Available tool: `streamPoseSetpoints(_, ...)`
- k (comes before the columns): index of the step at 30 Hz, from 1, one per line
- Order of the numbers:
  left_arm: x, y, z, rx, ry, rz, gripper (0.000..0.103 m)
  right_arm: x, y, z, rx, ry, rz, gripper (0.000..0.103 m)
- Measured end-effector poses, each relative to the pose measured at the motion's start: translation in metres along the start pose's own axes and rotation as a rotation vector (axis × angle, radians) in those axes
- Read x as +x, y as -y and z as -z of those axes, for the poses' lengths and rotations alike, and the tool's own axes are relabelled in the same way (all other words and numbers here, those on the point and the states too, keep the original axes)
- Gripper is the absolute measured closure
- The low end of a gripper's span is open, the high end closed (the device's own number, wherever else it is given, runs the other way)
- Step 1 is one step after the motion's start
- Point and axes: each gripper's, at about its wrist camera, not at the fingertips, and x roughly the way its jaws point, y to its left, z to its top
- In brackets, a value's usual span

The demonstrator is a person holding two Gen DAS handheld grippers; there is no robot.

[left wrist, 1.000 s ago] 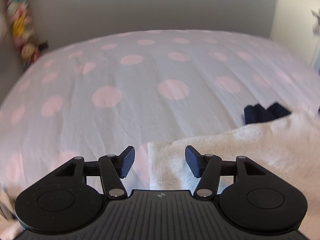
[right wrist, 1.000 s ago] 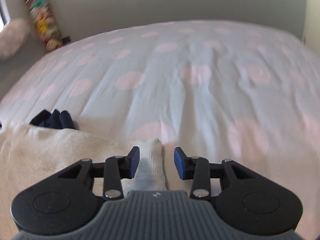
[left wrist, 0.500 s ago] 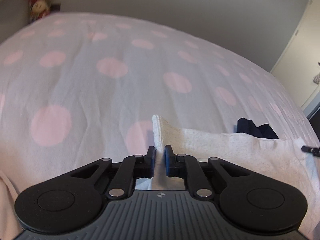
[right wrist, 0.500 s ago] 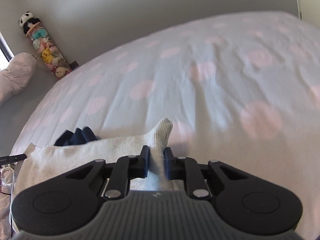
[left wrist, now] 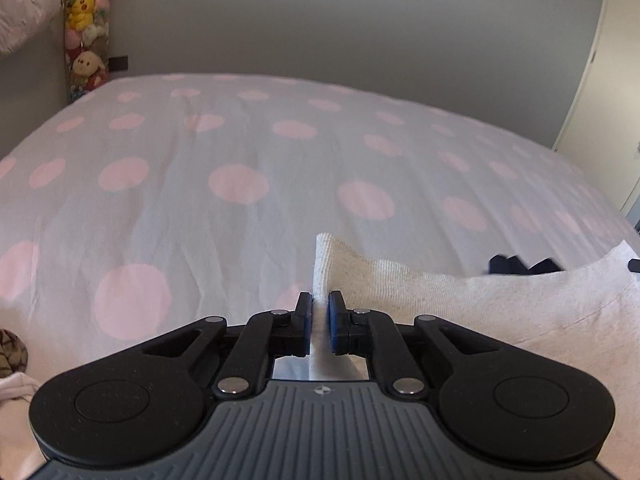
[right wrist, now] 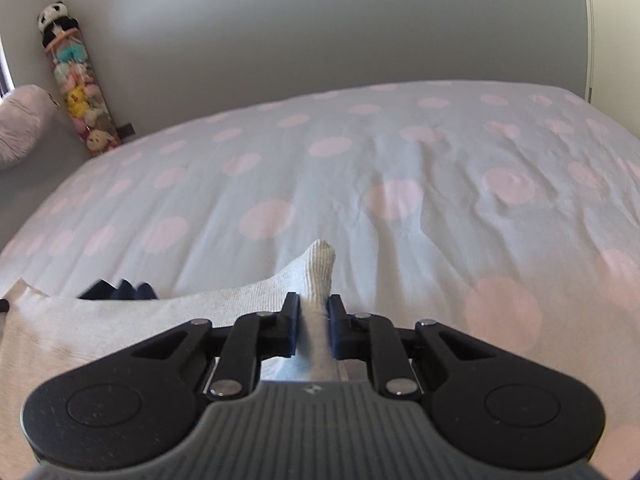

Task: Fold clothes
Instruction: 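Pinch the folded edge with both grippers to straighten it, then grasp the folded grey sweatshirt edge with both grippers and lift it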

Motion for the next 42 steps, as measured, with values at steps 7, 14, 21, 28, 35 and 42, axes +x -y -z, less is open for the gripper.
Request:
streamPoseSetpoints(7, 0.026, -0.003, 0.010, 0.008, -0.093, -0.026, 0.096, 0.039, 0.011, 0.020, 0.037, -0.118, 0.046, 0.086)
streamPoseSetpoints(14, 0.023, 0.009, 0.004, 0.039, -0.135, -0.061, 0.094, 0.038, -0.001, 0.017, 0.017, -0.159, 0.103, 0.078)
streamPoseSetpoints(21, -0.017, 0.024, -0.001, 0.066, -0.122, -0.069, 0.092, -0.004, -0.012, 0.010, -0.010, -0.160, 0.131, 0.071)
streamPoseSetpoints(28, -0.082, 0.022, 0.018, 0.037, -0.106, -0.024, 0.081, -0.072, -0.009, 0.032, 0.039, -0.164, 0.097, 0.068)
streamPoseSetpoints(35, -0.135, 0.033, 0.072, 0.109, -0.112, -0.041, 0.069, -0.142, -0.020, 0.098, 0.011, -0.157, 0.064, 0.066)
streamPoseSetpoints(42, -0.165, 0.067, 0.132, 0.303, -0.085, -0.068, 0.061, -0.184, -0.064, 0.163, -0.340, -0.124, 0.034, 0.058)
